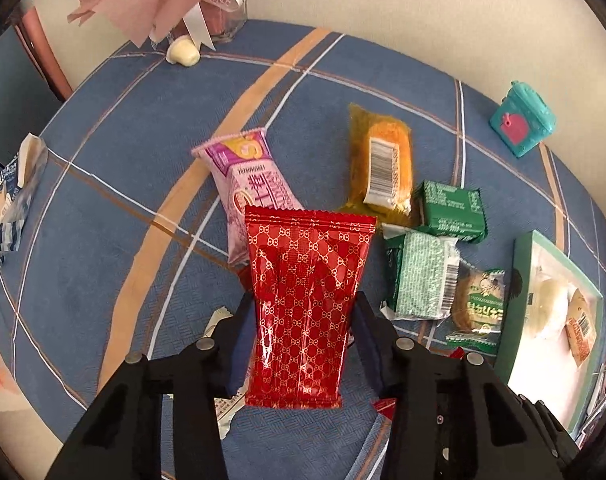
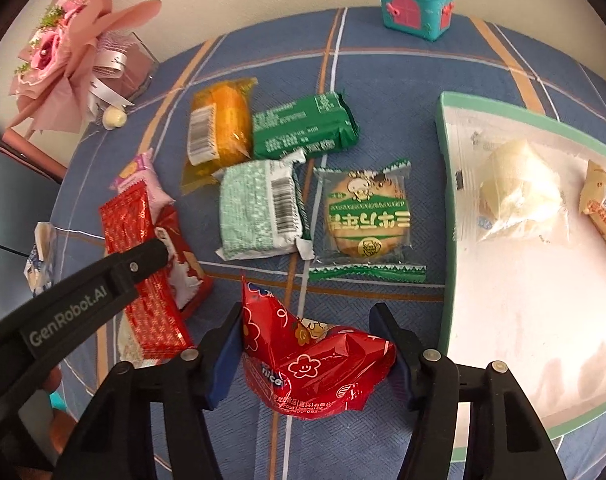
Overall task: Organize snacks
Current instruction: 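Carry both red packs into the white tray and open both tools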
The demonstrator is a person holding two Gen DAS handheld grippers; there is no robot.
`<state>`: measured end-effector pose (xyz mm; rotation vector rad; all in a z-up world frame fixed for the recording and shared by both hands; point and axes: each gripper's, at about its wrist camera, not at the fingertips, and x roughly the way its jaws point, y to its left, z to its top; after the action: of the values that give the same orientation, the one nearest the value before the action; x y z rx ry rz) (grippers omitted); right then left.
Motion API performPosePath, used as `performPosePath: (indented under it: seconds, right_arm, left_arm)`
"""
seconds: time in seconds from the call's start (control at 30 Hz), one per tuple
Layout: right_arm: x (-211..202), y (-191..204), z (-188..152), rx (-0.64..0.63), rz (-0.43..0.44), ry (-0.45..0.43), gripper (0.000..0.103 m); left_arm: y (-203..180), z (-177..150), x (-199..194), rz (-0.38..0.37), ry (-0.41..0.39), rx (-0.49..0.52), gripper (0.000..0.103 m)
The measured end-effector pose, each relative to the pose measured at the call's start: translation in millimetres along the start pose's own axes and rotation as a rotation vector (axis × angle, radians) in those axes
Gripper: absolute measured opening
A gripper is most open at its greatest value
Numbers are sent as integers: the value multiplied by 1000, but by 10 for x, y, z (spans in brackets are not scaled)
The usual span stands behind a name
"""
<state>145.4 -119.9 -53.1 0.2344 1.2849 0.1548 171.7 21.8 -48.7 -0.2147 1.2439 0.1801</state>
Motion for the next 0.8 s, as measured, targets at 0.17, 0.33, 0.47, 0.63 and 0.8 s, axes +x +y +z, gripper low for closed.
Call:
performPosePath:
  seconds: [0.17,0.33,0.47,0.63,0.8]
  right_arm:
    - [-223,-15,11,2,17,-42,64]
    - [-400,-20,-23,1,14,-75,64]
    - [-448,-47,-28,11,2,-82,64]
    - [-494,-155,-18,39,-17,-96,64]
    - [-574,-373,-1,90,-25,-112,64]
  left_arm:
    - [70,27,-196,-3,-38,4,48]
    - [153,30,-353,-2,-72,10,48]
    - [160,28,-463,4,-99,11,48]
    - [129,18,-572,9,-130,17,47]
    - [40,11,-657,11,-151,36,47]
